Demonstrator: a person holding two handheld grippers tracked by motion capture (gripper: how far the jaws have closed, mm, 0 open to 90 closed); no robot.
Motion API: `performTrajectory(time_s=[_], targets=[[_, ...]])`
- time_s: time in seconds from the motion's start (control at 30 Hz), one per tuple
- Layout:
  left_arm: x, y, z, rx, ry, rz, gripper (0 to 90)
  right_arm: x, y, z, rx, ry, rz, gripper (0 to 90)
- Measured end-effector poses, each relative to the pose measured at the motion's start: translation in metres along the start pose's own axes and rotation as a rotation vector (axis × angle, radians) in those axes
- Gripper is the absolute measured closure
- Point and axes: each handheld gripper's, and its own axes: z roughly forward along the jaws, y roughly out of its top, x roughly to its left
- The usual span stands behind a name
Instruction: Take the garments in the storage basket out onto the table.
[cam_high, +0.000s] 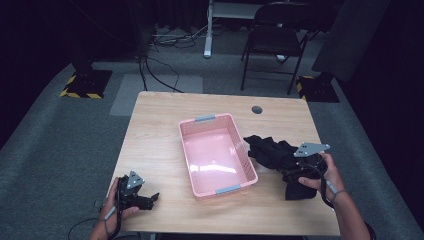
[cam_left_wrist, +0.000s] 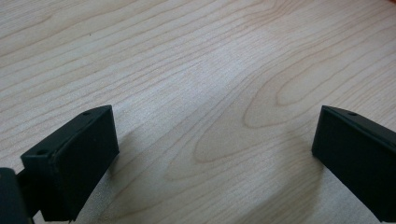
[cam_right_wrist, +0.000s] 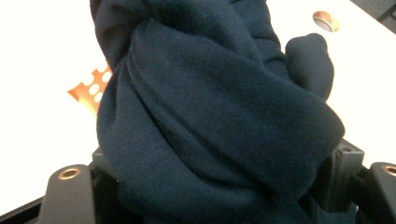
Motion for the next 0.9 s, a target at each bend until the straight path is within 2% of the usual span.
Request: performTrajectory(time_s=[0.2, 0.27, 0.57, 0.9], targets=[[0.000, 0.000, 0.000, 0.002, -0.001, -0.001, 0.0, -0.002, -0.005, 0.003, 0.008, -0.003, 0.012, 24.2], [0.000, 0.000, 0.000, 0.001, -0.001, -0.001, 0.0, -0.006, -0.014, 0.009, 0.025, 0.001, 0.038, 24.2], [0.000, 0.000, 0.000, 0.001, 0.000, -0.001, 0.0, -0.012, -0.025, 0.019, 0.047, 0.003, 0.073, 24.1], [0.000, 0.000, 0.000, 0.001, -0.001, -0.001, 0.0, -0.015, -0.035, 0.028, 0.062, 0.006, 0.093, 24.0]])
